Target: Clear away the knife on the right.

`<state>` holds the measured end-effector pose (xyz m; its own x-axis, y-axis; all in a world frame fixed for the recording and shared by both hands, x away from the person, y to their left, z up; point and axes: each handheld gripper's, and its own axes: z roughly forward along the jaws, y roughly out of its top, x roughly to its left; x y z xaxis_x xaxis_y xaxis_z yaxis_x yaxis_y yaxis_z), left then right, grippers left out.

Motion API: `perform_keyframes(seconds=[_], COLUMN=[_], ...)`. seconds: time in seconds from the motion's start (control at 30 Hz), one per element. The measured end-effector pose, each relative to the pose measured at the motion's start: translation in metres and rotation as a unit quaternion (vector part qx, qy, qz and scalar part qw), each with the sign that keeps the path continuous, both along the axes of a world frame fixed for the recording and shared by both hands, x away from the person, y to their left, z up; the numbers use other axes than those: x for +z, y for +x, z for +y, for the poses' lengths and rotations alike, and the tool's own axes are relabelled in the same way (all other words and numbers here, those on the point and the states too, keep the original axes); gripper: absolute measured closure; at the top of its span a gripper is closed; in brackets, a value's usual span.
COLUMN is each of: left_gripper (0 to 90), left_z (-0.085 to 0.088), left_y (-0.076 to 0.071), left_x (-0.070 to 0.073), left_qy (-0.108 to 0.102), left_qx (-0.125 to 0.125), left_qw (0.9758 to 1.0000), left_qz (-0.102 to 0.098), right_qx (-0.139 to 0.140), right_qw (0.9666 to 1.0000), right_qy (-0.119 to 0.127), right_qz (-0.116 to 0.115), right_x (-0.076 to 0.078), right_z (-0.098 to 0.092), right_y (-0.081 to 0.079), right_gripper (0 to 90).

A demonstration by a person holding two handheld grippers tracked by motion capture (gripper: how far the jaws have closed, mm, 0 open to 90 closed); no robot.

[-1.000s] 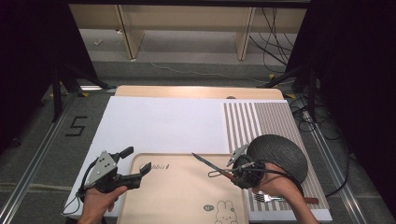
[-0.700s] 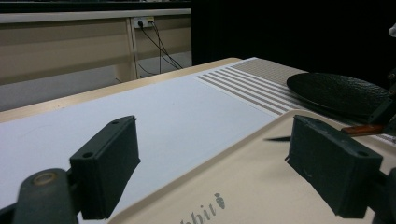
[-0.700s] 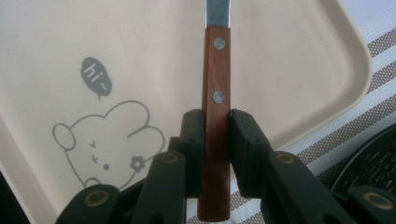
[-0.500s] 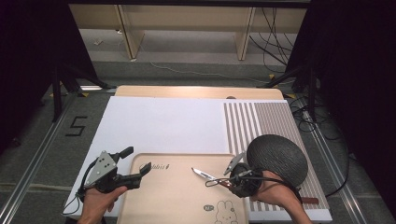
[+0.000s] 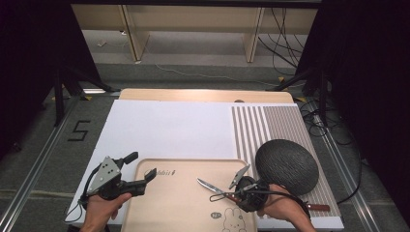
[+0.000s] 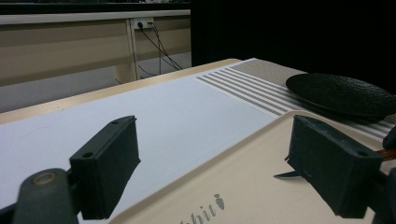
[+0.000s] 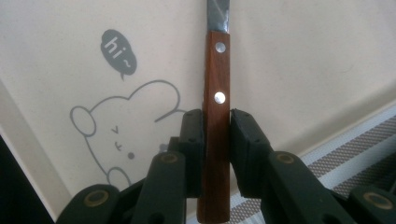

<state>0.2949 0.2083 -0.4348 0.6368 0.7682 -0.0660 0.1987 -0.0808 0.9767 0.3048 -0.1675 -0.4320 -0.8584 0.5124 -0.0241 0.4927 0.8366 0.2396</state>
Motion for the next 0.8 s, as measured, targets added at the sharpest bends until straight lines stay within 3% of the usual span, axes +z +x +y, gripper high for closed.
perform_keyframes(seconds=[0.43, 0.7, 0.8], left_gripper=[15.8, 15.8, 15.8], left_z=[0.0, 0.0, 0.0], left_y=[0.0, 0.0, 0.0], left_x=[0.0, 0.0, 0.0], left_qy=[-0.001, -0.005, -0.002], left_qx=[0.0, -0.002, 0.0], left_qw=[1.0, 1.0, 1.0], left_qz=[0.0, -0.002, -0.001], right_qx=[0.0, -0.004, -0.018], right_qw=[0.9999, 0.9993, 0.9996], right_qy=[-0.013, -0.018, 0.0], right_qz=[0.01, 0.032, 0.022], right_x=[-0.01, -0.015, -0.014], right_z=[0.006, 0.009, 0.009], right_y=[-0.005, -0.007, -0.006], right_gripper=[76.2, 75.0, 59.2])
